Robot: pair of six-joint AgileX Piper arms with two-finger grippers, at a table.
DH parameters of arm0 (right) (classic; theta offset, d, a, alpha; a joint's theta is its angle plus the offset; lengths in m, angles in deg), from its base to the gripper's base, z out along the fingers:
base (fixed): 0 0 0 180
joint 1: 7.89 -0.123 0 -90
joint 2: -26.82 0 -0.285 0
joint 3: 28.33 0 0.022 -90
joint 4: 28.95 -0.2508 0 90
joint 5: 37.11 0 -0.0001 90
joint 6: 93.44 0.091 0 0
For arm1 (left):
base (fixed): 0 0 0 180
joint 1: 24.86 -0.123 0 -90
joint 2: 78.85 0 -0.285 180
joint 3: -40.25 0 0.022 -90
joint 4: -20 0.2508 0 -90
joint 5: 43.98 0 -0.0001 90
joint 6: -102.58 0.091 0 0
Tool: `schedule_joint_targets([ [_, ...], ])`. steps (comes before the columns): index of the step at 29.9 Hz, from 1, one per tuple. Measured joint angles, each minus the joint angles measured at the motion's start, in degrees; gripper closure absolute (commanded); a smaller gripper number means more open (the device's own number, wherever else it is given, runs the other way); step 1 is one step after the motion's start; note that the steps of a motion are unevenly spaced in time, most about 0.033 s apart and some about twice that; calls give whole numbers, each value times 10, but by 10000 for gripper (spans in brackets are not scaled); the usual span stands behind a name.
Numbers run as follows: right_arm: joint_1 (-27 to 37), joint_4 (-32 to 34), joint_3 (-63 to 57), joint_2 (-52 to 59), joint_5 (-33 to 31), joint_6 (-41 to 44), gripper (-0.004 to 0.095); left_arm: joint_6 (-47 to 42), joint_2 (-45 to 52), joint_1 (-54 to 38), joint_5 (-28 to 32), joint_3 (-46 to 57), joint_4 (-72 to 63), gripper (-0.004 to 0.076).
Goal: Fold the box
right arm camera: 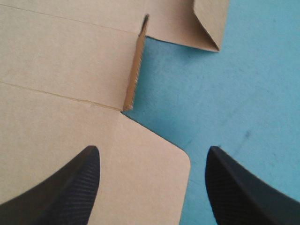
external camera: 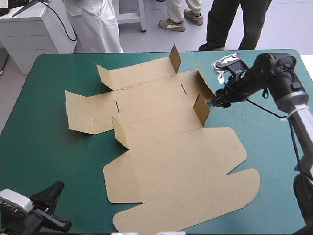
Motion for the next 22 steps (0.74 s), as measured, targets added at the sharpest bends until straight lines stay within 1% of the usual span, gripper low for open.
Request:
schedule_joint_targets([
  [5, -34, 5, 55, -58, -11, -2, 319, 0, 0, 0, 1, 0, 0, 734],
  [9, -50, 29, 98, -105, -18, 5, 319, 0, 0, 0, 1, 0, 0, 734],
  [15, -54, 44, 140, -171, -18, 13, 319, 0, 0, 0, 1, 0, 0, 734],
  [22, -54, 46, 145, -217, -18, 19, 319, 0, 0, 0, 1, 0, 0, 734],
])
